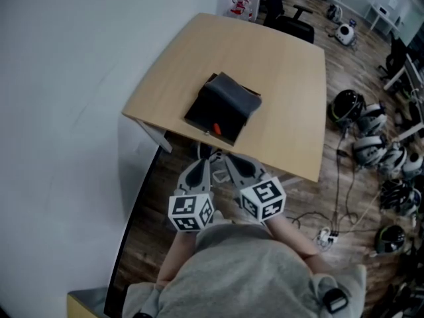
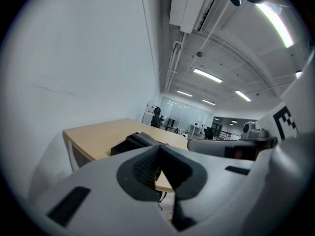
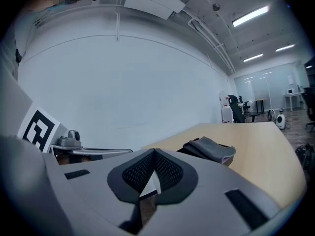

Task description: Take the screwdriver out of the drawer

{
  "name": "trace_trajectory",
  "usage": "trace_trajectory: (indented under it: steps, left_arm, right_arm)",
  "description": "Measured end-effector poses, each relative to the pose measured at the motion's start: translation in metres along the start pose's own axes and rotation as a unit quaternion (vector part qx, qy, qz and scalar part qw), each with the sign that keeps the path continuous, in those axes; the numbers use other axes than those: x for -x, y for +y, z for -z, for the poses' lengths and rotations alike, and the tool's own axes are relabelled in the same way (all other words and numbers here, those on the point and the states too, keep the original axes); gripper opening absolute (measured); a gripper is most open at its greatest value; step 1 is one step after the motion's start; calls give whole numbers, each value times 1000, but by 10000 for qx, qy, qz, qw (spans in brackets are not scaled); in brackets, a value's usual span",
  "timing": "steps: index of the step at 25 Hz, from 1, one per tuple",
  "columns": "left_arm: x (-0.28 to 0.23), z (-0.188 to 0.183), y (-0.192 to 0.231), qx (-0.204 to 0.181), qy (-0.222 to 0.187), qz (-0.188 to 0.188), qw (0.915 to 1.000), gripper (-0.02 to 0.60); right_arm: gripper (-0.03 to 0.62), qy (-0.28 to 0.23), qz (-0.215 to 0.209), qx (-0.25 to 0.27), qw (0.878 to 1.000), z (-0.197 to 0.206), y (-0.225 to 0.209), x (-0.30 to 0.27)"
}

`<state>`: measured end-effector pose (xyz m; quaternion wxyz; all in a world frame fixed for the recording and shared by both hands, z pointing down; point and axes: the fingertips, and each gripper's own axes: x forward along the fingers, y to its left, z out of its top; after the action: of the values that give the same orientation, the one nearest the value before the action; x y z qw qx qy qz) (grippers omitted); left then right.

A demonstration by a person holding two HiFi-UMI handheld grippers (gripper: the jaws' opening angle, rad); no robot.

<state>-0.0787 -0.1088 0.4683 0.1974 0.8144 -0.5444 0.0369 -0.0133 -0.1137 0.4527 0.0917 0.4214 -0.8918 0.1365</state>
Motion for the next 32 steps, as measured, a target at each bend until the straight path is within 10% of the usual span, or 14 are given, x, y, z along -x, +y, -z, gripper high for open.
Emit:
trace_trajectory:
  steps: [32]
  left_arm:
    - [-96, -6, 90, 268, 473, -196, 9983, 0]
  right_arm:
    - [-2, 1039, 520, -50, 9932, 27, -102, -128]
